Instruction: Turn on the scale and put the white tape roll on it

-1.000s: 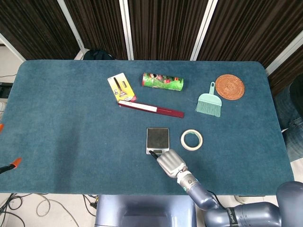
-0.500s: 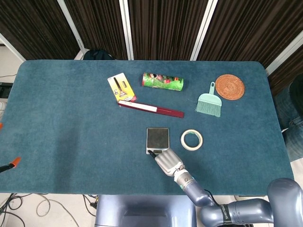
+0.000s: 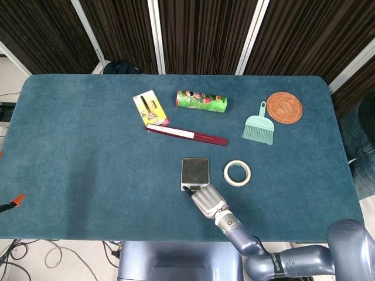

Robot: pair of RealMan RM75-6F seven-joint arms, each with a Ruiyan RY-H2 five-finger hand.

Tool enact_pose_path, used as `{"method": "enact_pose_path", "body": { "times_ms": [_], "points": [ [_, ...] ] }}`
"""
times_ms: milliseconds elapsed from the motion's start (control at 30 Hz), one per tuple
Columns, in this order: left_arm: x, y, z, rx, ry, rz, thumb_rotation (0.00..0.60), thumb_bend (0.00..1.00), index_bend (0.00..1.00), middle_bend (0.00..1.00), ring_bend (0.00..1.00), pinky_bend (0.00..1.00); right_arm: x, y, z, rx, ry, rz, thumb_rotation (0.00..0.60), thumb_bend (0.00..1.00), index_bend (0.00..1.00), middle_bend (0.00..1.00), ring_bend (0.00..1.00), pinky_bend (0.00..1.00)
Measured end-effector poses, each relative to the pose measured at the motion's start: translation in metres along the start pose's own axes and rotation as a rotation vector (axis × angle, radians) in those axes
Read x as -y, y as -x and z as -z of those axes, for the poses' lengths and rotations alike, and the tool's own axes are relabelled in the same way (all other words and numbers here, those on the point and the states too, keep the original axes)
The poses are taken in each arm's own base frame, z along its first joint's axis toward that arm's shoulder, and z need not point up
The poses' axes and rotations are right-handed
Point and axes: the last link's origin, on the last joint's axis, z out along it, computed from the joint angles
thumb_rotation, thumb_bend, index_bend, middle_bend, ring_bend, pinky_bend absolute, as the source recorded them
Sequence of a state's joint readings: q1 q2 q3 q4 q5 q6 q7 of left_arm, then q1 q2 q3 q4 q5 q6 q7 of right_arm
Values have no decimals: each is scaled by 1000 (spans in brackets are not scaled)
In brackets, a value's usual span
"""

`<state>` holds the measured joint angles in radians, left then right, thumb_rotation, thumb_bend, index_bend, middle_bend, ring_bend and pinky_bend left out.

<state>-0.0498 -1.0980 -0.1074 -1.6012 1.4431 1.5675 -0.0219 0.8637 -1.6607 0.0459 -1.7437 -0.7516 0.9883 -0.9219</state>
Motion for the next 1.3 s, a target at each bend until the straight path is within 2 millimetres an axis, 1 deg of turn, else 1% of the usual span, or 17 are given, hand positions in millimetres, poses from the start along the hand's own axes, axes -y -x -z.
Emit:
{"method": "enact_pose_path", "body": {
  "times_ms": [700, 1300],
  "points": [
    [-1, 1, 0, -1, 2, -1, 600, 0, 5, 0, 0, 0, 1, -1, -1, -4, -2, 2, 600, 1000, 0, 820, 922, 782],
    [0, 0, -1, -2, -3, -1, 600, 0, 6, 0, 0, 0, 2, 3, -3, 6, -2, 10, 600, 1000, 0, 820, 922, 782]
  ]
}}
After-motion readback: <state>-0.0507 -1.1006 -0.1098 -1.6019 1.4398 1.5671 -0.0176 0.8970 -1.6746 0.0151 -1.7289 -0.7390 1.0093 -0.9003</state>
